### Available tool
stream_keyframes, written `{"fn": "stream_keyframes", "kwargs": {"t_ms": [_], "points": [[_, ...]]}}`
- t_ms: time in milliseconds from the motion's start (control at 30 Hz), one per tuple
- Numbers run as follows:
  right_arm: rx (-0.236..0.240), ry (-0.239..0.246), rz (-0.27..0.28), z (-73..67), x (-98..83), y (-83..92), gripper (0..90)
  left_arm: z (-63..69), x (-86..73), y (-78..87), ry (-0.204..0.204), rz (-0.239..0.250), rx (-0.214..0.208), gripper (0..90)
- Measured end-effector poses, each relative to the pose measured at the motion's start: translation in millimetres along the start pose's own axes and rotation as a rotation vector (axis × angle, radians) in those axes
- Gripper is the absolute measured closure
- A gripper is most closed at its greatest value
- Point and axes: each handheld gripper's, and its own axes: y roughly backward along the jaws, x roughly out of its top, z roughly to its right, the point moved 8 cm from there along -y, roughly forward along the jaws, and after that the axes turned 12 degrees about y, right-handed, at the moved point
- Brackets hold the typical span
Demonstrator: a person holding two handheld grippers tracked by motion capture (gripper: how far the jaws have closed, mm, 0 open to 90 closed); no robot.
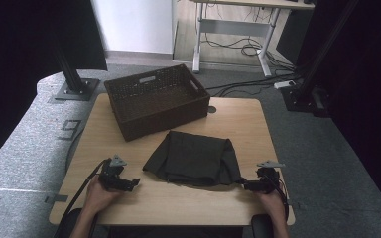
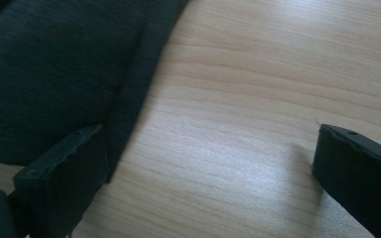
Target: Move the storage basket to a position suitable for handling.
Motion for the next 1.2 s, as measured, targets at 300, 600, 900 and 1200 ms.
{"fn": "stream_keyframes", "kwargs": {"t_ms": [300,600,900,1200], "points": [[0.037,0.033,0.047,-7.1,26.7,9.4,7.4,3.6,35.0,-4.4,-0.031,0.028,-0.021,11.0],[0.051,0.06,0.053,-4.7,50.8,5.1,13.0,19.5,70.9,-26.0,-0.049,0.031,-0.087,15.3],[0.057,0.082,0.047,-3.7,74.2,-13.9,14.7,30.6,103.3,-56.1,-0.078,0.032,-0.085,20.1],[0.051,0.092,0.029,0.7,91.4,-36.2,18.1,24.1,108.7,-80.0,-0.039,0.024,-0.103,26.9]]}}
